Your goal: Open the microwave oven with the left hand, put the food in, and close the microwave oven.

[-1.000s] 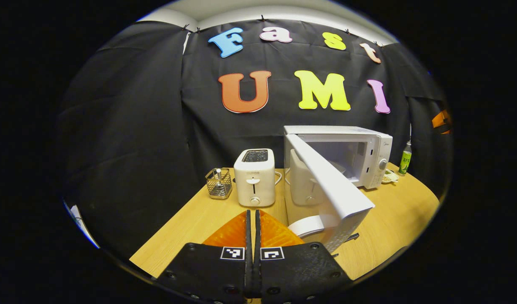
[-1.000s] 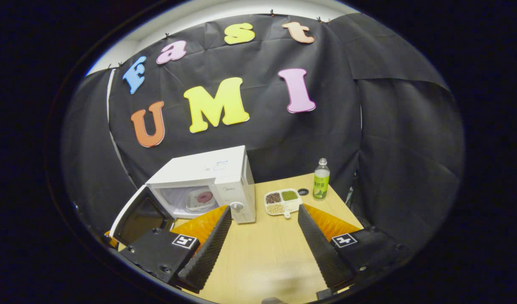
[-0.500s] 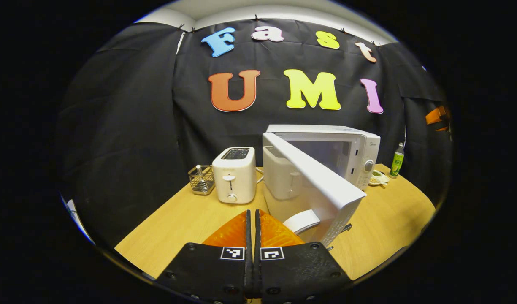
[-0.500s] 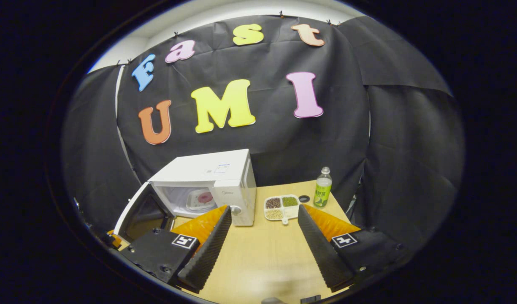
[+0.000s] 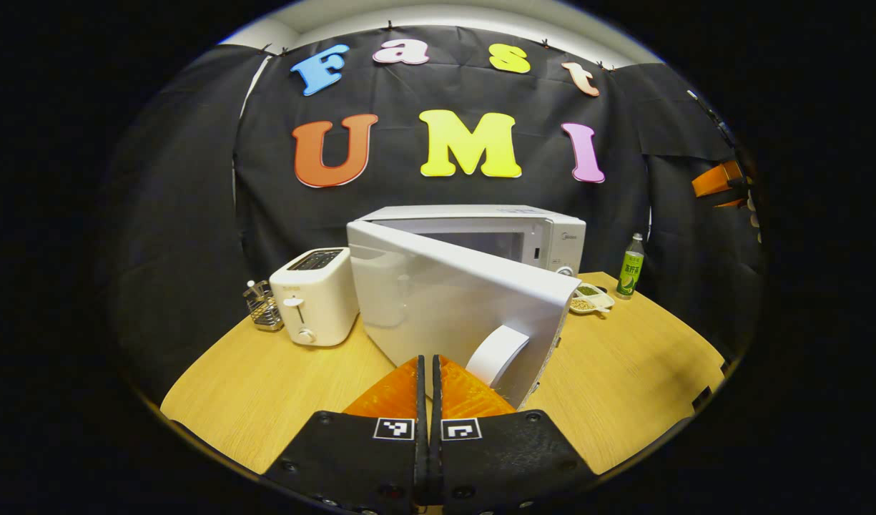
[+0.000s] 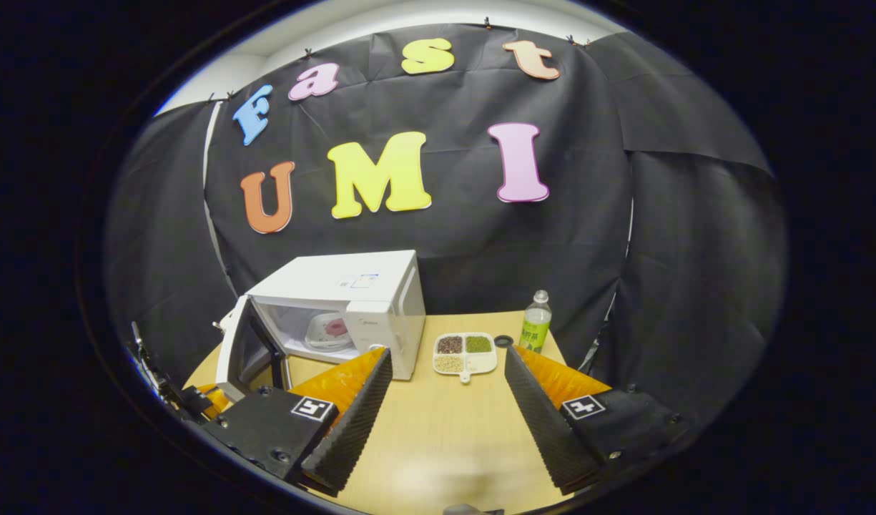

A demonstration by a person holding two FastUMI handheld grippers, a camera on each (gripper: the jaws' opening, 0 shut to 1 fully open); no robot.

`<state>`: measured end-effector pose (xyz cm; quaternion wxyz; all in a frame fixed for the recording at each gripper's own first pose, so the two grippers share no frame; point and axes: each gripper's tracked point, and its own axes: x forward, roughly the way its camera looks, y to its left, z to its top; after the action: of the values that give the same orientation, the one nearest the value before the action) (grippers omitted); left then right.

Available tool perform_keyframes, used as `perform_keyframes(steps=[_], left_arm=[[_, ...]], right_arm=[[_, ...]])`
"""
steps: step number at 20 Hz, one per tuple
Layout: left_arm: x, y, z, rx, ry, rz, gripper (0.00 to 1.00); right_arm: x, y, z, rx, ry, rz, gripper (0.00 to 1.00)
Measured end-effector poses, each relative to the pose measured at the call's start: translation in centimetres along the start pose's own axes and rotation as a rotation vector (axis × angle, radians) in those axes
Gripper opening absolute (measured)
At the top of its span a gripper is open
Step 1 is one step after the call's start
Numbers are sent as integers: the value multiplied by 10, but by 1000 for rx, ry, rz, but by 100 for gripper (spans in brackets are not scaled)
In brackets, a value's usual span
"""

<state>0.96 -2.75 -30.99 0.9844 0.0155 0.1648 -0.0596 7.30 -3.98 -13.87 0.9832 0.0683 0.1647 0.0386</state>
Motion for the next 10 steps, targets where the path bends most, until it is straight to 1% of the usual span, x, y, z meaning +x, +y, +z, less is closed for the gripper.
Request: perform_keyframes(steps=[1,3,5,8,10], left_arm=[[7,-10,3,8,-2,-16,0],[22,-23,10,34,-9,-31,0],[36,-38,17,27,-16,-58,0],[57,-57,25,61,-21,-83,0],[71,-68,30,65,-28,-103,0]], right_arm=[[0,-5,2,-6,-4,0,92],[0,-15,4,-12,-3,-3,92],[1,-27,6,-9,-3,-12,92],[0,-42,6,16,7,-22,92],[0,-48,7,16,7,-28,92]])
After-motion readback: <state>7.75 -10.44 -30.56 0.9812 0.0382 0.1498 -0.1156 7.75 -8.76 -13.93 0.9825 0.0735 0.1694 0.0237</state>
